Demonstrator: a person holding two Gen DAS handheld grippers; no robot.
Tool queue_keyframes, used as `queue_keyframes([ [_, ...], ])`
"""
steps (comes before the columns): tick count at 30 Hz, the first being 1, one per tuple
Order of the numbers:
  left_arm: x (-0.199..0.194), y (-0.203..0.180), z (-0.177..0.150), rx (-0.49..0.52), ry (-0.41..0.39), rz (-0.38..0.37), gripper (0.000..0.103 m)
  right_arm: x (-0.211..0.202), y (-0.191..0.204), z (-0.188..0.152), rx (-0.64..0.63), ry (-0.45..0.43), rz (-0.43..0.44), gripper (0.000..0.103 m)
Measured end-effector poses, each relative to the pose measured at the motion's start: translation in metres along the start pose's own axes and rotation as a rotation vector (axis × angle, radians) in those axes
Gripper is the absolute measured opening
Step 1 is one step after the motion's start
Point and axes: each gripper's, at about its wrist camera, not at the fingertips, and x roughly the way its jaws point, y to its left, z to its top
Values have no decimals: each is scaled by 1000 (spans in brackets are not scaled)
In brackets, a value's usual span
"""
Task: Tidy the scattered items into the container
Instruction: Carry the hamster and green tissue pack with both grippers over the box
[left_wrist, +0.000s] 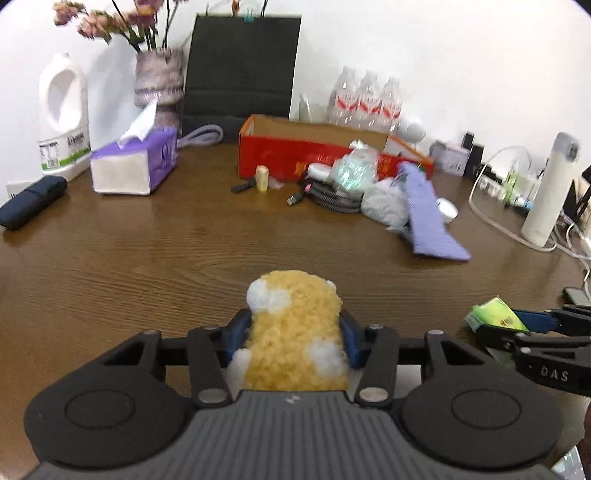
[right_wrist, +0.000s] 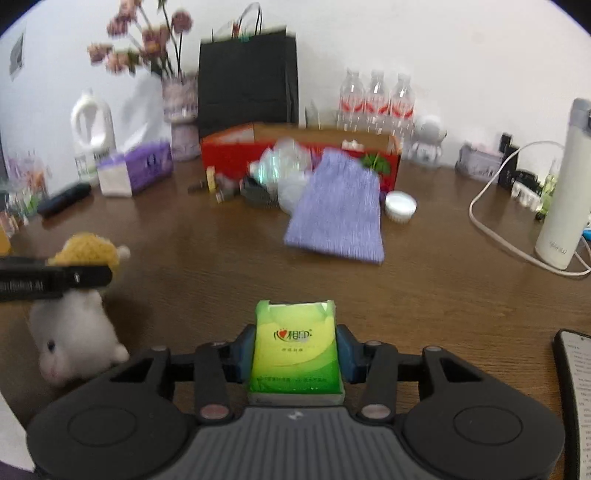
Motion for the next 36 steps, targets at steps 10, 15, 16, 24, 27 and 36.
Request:
queue_keyframes([
  [10, -51, -14, -24, -48, -211, 43, 50, -49, 6, -12, 101, -220, -33, 44],
  [15, -47, -19, -14, -22, -238, 40, 51, -44, 3, -7, 111, -225, -33, 44],
  [16, -43, -20, -8, -17, -243, 40, 51, -42, 2, -3, 108, -229, -35, 44],
  [24, 26, -15, 72, -31, -311, 2, 51, 16, -14, 67, 111, -257, -48, 44],
  [27, 60, -16, 106, -17, -331, -19, 51, 49, -24, 101, 131, -255, -55, 44],
  [36, 183, -15, 215, 15, -276, 33, 51, 165, -66, 209, 164, -210, -82, 44],
])
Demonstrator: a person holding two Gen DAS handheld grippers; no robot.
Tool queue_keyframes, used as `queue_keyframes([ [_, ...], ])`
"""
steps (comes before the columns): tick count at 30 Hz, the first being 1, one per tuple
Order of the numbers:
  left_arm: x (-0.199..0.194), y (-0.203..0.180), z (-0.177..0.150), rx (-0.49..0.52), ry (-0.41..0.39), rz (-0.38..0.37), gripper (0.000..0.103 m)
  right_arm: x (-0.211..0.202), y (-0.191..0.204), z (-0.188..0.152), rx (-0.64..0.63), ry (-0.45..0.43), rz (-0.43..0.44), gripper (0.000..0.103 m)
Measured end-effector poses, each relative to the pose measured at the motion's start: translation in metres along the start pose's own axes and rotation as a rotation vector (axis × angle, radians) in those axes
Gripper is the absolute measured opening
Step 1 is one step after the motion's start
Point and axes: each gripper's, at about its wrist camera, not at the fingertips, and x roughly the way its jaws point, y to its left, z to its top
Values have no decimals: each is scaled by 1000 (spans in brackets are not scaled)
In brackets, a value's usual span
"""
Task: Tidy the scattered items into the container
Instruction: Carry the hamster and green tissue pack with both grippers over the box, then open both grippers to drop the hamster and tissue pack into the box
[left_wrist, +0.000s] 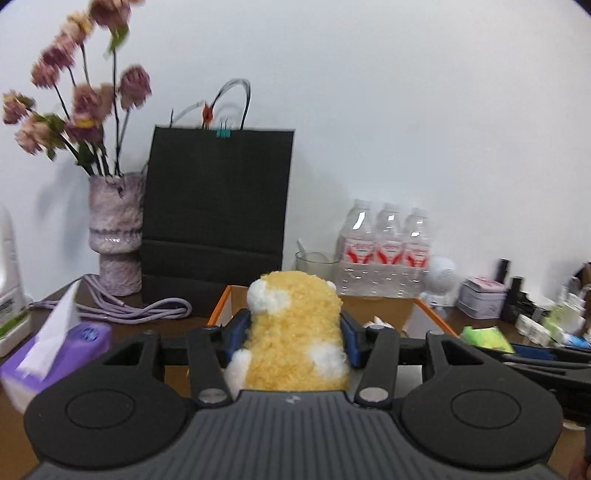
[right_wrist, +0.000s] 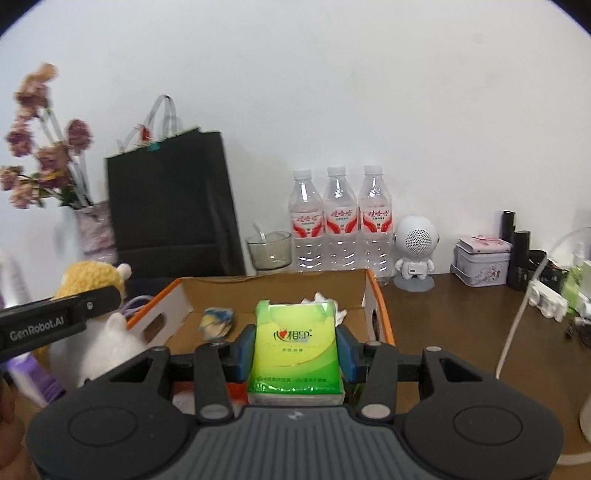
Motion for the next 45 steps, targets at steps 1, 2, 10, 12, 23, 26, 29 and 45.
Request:
queue_keyframes([
  [1, 14, 1, 5, 9, 22, 17, 51, 11, -2, 7, -3, 13, -6, 44],
  [2, 27, 2, 9, 15, 47, 38, 51, 21, -5, 13, -10, 27, -11, 44],
  [10, 127, 21, 39, 51, 370, 60, 49, 115, -21, 56, -17, 319, 10, 44],
  [12, 144, 23, 37, 50, 441, 90, 49, 135, -20, 57, -25, 400, 4, 44],
  [23, 173, 21, 16, 183, 620, 131, 53, 195, -10, 35, -72, 749, -75, 45],
  [26, 177, 11, 13, 272, 651, 116, 60, 201, -4, 36, -63, 806, -65, 65],
  [29, 172, 11, 23, 255, 662, 90, 63, 197, -2, 42, -29, 812, -59, 72],
  [45, 21, 25, 28, 50, 6, 92, 86, 34, -12, 56, 95, 7, 90, 91],
])
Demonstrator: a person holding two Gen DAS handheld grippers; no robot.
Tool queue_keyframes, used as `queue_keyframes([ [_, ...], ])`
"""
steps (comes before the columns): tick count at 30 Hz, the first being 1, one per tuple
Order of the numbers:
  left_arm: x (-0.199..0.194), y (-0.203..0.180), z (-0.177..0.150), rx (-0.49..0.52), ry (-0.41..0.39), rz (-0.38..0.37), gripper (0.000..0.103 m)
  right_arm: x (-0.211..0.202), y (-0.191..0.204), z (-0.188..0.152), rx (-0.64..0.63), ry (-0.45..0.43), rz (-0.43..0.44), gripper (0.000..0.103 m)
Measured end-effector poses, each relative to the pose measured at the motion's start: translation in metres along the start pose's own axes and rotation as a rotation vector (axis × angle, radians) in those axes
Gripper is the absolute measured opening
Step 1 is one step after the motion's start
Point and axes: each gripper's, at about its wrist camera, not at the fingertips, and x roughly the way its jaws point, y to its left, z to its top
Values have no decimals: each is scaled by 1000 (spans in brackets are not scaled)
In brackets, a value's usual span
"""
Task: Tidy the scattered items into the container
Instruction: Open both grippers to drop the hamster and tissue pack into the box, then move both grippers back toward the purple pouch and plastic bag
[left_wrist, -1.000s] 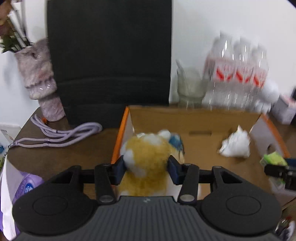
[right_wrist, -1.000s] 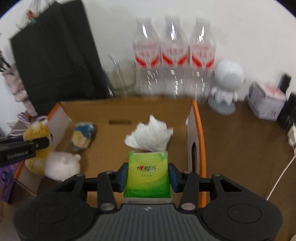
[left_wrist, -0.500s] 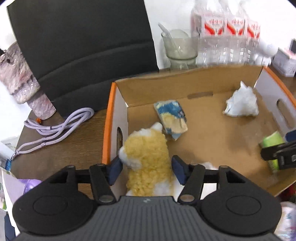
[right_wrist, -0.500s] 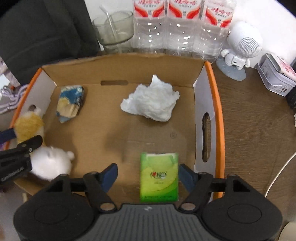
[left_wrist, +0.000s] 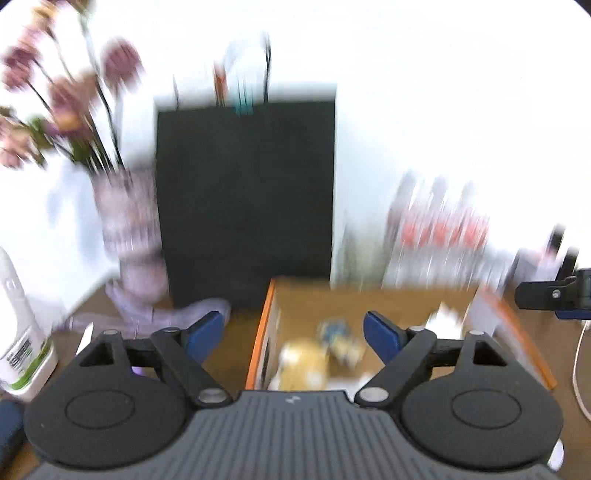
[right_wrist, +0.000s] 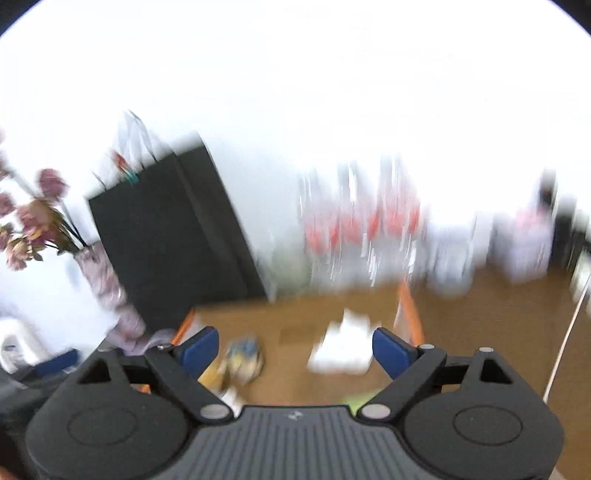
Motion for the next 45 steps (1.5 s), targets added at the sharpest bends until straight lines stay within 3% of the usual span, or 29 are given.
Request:
queue_keyframes([
  [1, -7, -1, -8, -6, -35, 3, 86, -7, 5, -13, -56, -55, -40, 91],
  [3, -16, 0, -19, -36, -52, -1, 89, -14, 10, -27, -87, -62, -81, 91],
  [6, -28, 0, -27, -38, -56, -43, 93, -32, 11, -38, -52, -94, -53, 91],
  [12, -69, -9, -42, 10, -53, -4, 98, -64, 27, -58, -152, -89, -105, 91],
  [22, -246, -3, -140, -50, -87, -92, 103, -222, 30, -181, -116, -138, -38, 94],
  [27, -323, 0, -201, 92, -156, -25, 103, -299, 26, -251, -186, -138, -57, 98],
  [32, -325, 0, -200, 85, -153, -53, 103, -312, 27, -251, -195, -164, -59, 98],
  [36, -314, 2, -199, 34, -111, -73, 103, -298, 30, -242, -188, -138, -55, 98],
  [40, -300, 1, -204, 49, -75, -83, 103, -279, 29, -239, -191, -103, -58, 97],
  [42, -287, 2, -198, 44, -59, -114, 103, -266, 25, -233, -189, -83, -66, 97],
  [45, -255, 0, -174, 52, -46, -202, 94, -234, 18, -217, -169, -36, -63, 97],
])
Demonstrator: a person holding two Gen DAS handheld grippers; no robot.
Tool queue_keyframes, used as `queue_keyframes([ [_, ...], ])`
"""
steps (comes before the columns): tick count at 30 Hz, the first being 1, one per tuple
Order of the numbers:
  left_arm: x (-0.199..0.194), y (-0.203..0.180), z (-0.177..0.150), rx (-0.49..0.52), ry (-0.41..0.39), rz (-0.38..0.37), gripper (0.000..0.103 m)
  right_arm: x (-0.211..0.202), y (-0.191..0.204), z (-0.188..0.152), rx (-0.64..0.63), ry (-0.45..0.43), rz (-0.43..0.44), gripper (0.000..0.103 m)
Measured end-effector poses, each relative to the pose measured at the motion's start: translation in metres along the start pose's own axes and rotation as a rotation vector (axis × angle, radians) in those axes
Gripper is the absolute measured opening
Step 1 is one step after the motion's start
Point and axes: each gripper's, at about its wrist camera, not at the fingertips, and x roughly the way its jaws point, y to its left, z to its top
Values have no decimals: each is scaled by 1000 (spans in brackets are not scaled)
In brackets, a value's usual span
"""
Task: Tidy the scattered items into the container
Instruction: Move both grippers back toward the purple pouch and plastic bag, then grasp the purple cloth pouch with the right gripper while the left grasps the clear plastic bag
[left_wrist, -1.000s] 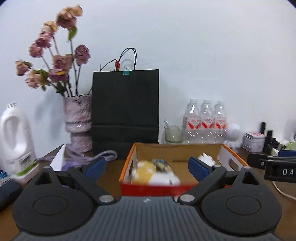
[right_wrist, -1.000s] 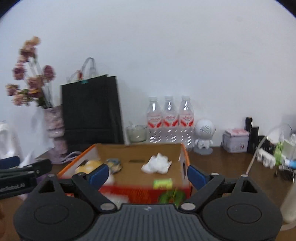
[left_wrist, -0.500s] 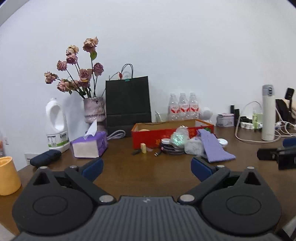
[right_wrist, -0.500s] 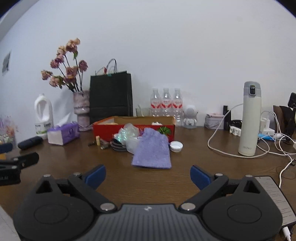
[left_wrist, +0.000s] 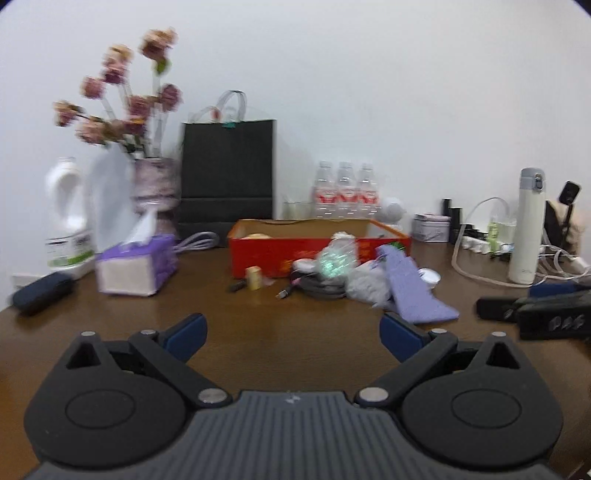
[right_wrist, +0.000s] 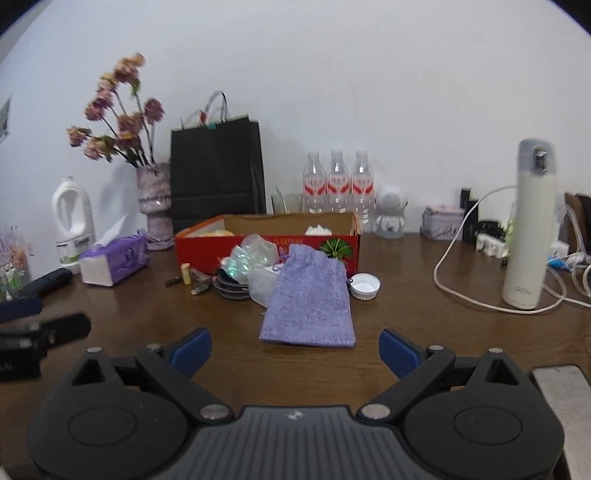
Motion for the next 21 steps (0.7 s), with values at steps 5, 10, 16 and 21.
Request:
queue_keyframes([
  [5, 96, -2, 49, 40, 11, -83, 74, 78, -14, 34, 65, 71, 71, 96],
  [10, 204, -7, 65, -22, 165, -171, 54, 141, -16, 48, 89, 119, 42, 91],
  [16, 242, -6, 58, -73, 276, -173, 8, 159, -23, 42, 118, 163, 55, 37],
  [21, 224, -8, 62, -61, 219, -151, 2, 147, -13, 42, 67, 154, 32, 4],
])
